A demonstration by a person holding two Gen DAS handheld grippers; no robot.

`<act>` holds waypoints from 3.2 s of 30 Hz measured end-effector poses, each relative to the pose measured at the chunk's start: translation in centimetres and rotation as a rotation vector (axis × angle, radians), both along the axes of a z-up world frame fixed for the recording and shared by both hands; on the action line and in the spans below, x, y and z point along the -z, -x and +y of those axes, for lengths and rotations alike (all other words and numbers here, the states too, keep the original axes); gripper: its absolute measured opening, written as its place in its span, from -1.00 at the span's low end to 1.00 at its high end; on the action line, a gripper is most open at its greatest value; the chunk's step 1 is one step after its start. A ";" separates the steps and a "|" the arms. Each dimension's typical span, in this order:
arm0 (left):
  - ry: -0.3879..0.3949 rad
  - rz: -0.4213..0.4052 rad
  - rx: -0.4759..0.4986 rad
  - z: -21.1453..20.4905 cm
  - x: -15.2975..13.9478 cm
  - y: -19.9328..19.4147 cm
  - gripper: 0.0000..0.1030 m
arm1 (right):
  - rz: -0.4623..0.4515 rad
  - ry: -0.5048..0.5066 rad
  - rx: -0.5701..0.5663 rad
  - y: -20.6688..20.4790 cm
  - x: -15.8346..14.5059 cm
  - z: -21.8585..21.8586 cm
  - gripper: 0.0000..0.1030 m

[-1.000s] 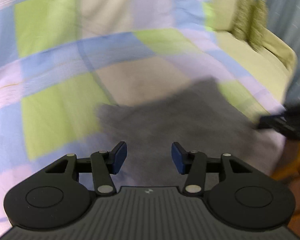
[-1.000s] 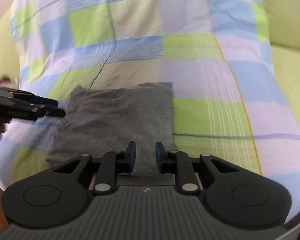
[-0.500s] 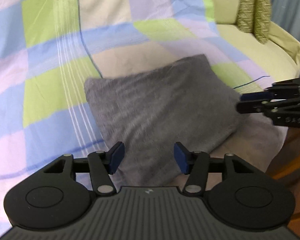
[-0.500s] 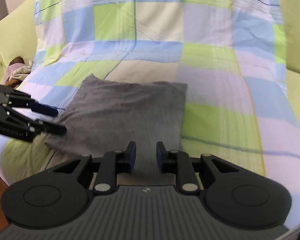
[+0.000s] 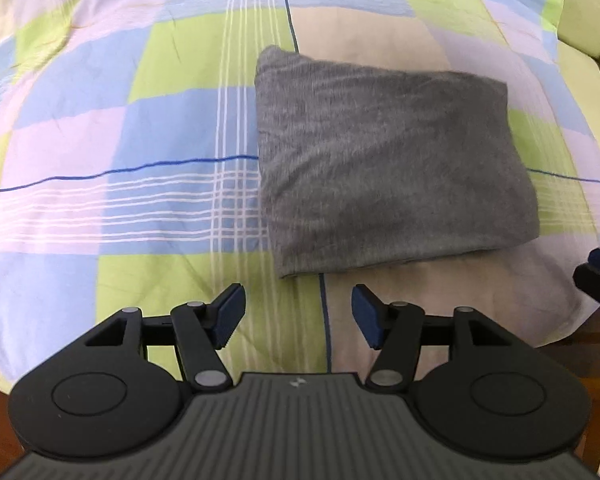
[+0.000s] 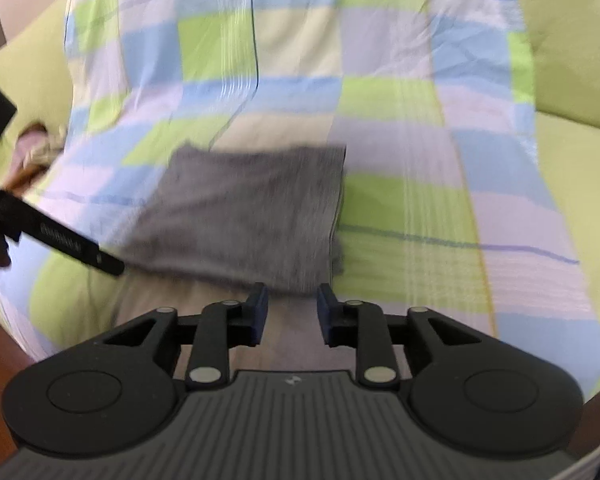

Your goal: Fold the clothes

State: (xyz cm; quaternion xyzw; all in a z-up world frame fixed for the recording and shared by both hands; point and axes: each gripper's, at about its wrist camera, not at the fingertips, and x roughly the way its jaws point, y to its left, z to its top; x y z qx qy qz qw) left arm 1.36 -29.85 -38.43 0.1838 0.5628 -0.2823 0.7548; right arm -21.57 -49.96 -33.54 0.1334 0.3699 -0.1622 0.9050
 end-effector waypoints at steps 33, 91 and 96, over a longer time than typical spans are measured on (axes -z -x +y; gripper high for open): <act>0.546 0.716 -0.326 0.7 9.5 -15.6 -0.40 | -0.015 0.625 -0.533 -11.8 6.5 14.7 -0.68; 0.344 0.861 1.261 -38.1 -6.3 46.7 -0.96 | -0.462 -0.382 1.448 58.3 -4.6 2.7 -0.80; 0.364 0.825 1.333 -39.0 -5.4 53.4 -0.95 | -0.483 -0.358 1.493 66.3 -3.1 1.7 -0.80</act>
